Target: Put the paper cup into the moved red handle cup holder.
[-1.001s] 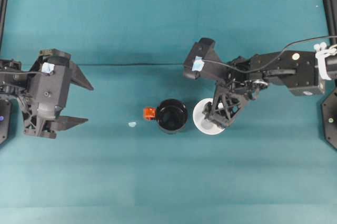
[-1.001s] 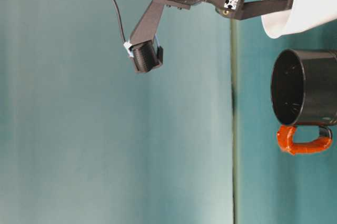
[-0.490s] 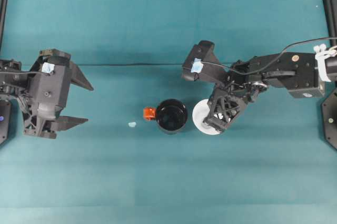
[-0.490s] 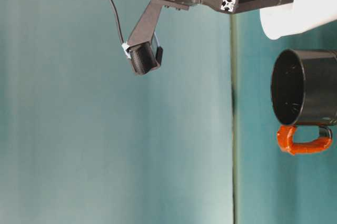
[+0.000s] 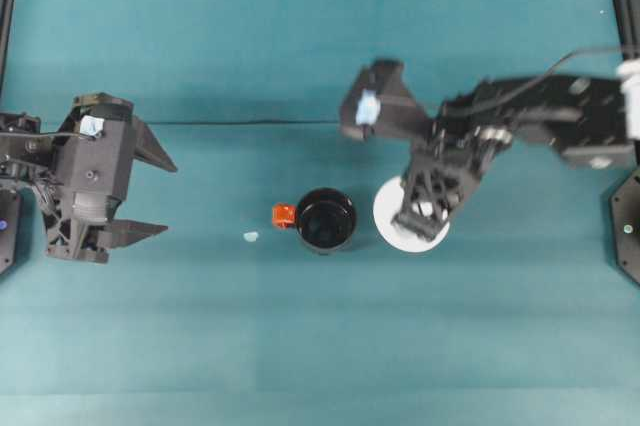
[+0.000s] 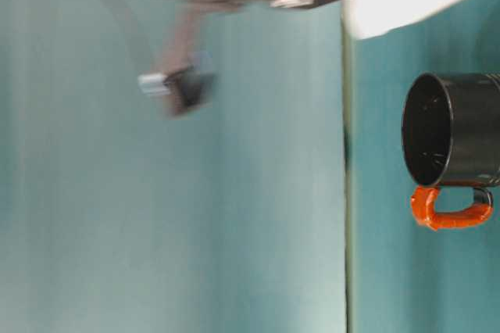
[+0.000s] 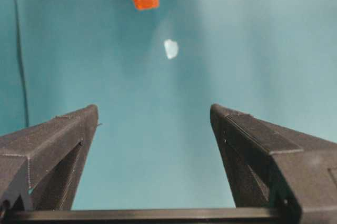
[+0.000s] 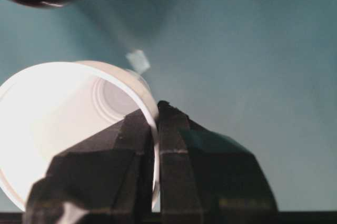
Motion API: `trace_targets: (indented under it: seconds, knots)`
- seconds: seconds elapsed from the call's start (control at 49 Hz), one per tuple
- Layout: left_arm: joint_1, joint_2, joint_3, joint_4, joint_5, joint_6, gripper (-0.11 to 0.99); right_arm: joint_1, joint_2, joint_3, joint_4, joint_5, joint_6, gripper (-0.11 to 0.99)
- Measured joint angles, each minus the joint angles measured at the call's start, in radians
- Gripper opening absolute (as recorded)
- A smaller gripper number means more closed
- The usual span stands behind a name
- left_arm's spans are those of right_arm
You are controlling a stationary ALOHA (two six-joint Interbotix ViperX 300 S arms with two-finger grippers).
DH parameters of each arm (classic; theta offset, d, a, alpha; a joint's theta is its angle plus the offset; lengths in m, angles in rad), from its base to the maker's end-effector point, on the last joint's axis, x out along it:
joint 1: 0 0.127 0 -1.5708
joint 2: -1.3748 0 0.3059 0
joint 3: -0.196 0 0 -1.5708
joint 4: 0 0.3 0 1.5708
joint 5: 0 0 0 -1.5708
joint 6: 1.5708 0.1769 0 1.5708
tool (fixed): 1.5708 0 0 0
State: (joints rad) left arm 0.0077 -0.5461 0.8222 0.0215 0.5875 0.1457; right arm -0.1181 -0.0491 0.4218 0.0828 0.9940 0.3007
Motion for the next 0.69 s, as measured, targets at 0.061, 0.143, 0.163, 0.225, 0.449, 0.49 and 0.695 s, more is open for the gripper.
trace_targets:
  seconds: [0.061,0.143,0.163,0.225,0.449,0.49,0.695]
  knots:
    - [0.000,-0.002,0.000,-0.002,0.000,-0.002,0.93,-0.005,-0.014,-0.051,-0.002,0.049,-0.002,-0.11]
    - [0.000,-0.002,0.000,-0.002,0.000,-0.002,0.93,-0.009,-0.018,-0.126,-0.005,0.126,-0.005,-0.11]
    - [0.000,-0.003,0.000,0.000,0.000,-0.002,0.93,-0.009,-0.017,-0.143,-0.005,0.141,-0.006,-0.11]
    - [0.000,-0.003,0.000,0.000,0.000,-0.002,0.93,-0.011,-0.011,-0.189,-0.005,0.173,-0.011,-0.11]
    - [0.000,-0.003,0.000,0.000,0.000,-0.005,0.93,-0.011,0.058,-0.295,-0.009,0.172,-0.038,-0.11]
    - [-0.002,-0.003,0.000,0.000,0.000,-0.009,0.93,-0.011,0.069,-0.304,-0.012,0.160,-0.051,-0.11]
    - [-0.003,-0.003,0.000,0.000,0.000,-0.041,0.93,-0.008,0.101,-0.318,-0.012,0.087,-0.069,-0.11]
